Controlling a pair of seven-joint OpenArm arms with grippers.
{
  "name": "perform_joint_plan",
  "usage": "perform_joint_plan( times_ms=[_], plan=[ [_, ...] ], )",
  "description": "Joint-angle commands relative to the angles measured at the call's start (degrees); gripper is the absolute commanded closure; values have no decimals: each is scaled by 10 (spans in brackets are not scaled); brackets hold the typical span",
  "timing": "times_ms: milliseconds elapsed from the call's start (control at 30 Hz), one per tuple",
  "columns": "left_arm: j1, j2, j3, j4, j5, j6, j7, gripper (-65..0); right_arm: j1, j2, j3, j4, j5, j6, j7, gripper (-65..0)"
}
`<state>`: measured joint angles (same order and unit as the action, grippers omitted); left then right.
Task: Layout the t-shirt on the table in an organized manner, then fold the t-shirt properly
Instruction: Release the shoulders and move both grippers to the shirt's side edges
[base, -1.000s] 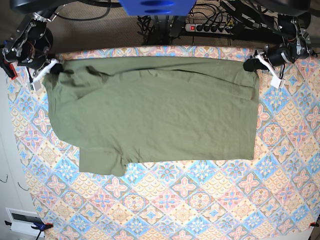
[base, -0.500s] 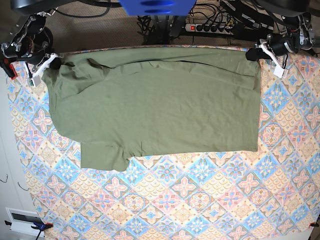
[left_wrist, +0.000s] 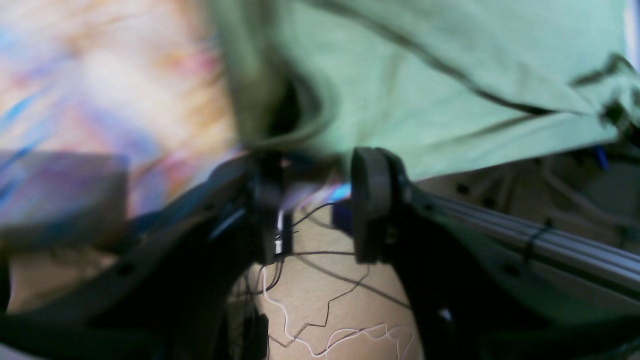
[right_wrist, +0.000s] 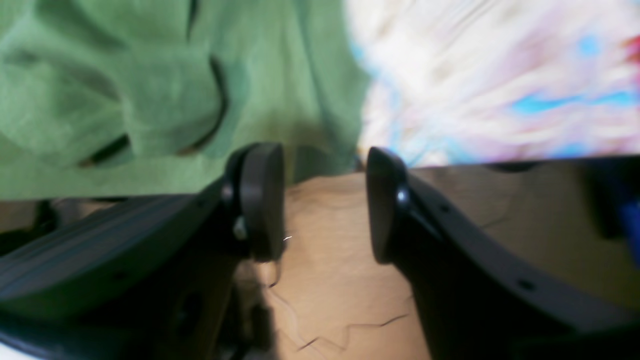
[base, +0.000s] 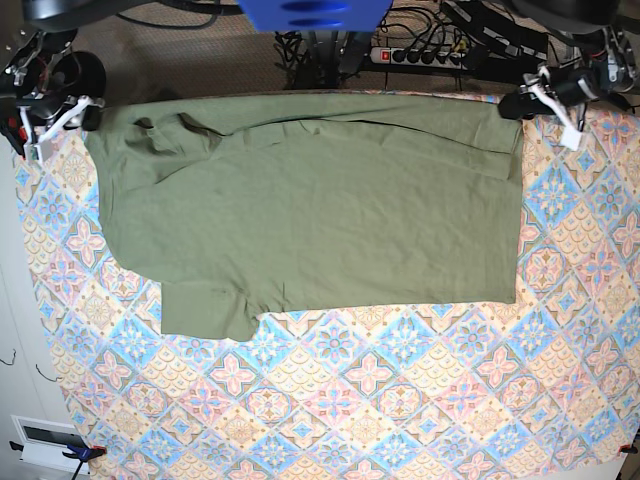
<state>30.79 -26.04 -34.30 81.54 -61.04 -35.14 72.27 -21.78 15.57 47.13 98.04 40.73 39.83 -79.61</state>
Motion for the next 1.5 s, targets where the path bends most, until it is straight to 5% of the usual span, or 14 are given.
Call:
perform_joint_plan(
  times_ms=[0, 267, 600, 767, 1067, 1300, 1467],
  plan=[
    [13, -11, -13, -2, 37, 15, 14, -265, 1, 11, 4, 23, 12, 2, 8, -263],
    [20, -15, -100, -2, -22, 15, 14, -275, 27, 12, 4, 64, 9, 2, 15, -263],
    [-125, -23, -114, -2, -9, 17, 14, -272, 127, 35, -36, 61, -50, 2, 15, -263],
    [-232, -21, -82, -2, 77, 18, 14, -272, 208, 35, -110, 57, -71, 2, 16, -263],
    [-391, 22, -26, -6, 225, 18, 11, -276, 267, 31, -231, 20, -219, 2, 65, -263],
    [-471, 78, 4, -47, 336, 18, -37, -275, 308, 30, -269, -62, -222, 2, 101, -263],
    [-518, 79, 4, -159, 362, 18, -92, -275, 330, 30, -267, -103, -223, 2, 106, -263]
  ],
)
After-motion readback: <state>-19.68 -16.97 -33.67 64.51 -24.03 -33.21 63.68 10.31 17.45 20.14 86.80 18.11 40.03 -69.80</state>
